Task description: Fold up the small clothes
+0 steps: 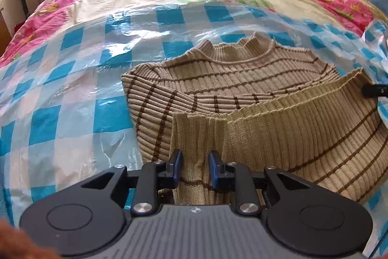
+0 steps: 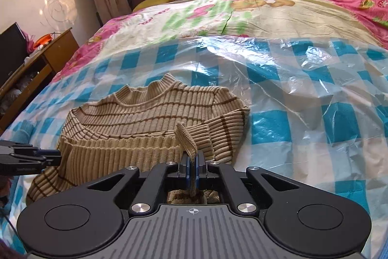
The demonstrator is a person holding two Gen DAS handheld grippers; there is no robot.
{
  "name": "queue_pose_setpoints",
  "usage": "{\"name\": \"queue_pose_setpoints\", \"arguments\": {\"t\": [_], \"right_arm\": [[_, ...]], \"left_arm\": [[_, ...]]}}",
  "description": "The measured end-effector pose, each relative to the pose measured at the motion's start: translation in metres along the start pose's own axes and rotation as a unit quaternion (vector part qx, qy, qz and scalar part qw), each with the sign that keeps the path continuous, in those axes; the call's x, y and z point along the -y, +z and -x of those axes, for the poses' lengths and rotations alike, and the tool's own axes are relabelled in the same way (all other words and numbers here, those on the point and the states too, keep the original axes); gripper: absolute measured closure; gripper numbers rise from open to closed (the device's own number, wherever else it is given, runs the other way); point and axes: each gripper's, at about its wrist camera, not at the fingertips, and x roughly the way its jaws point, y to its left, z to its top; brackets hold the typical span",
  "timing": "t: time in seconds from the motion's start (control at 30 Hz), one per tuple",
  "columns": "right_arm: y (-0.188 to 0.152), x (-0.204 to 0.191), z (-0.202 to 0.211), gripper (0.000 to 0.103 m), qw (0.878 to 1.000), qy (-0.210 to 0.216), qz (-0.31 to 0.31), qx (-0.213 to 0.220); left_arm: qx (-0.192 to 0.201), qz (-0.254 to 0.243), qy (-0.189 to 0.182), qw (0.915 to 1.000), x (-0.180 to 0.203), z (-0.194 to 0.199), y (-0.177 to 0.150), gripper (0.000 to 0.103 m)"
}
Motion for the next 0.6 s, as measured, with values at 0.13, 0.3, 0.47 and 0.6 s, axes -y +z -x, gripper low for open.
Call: {"name": "queue_pose_setpoints", "arguments": {"t": [0.13,0.3,0.47,0.6], "right_arm": [[-0.001,0.002,0.0,0.1,1.0,-0.001,-0.002,-0.001],[-0.004,0.006,0.002,0.1,1.0,0.0,-0.013,0.0],[-0.007,0.007,0.003,0.1,1.0,0.002,-0.017,-0.002],[-0.008,0.006,0.001,0.1,1.0,0.004,-0.018,-0.005]], "left_arm": [[0.002,0.006,0.008,1.0,-0.002,0.0,0.002,0.074],[0.011,0.012,0.016,0.9997,-0.002,0.001,0.0,0.074],[0.009,0.028,0.024,0.9993,-0.008,-0.002,-0.004,0.071],[-0.004,0.02,0.026,0.9995,-0.002,-0.012,-0.001,0.071]]}}
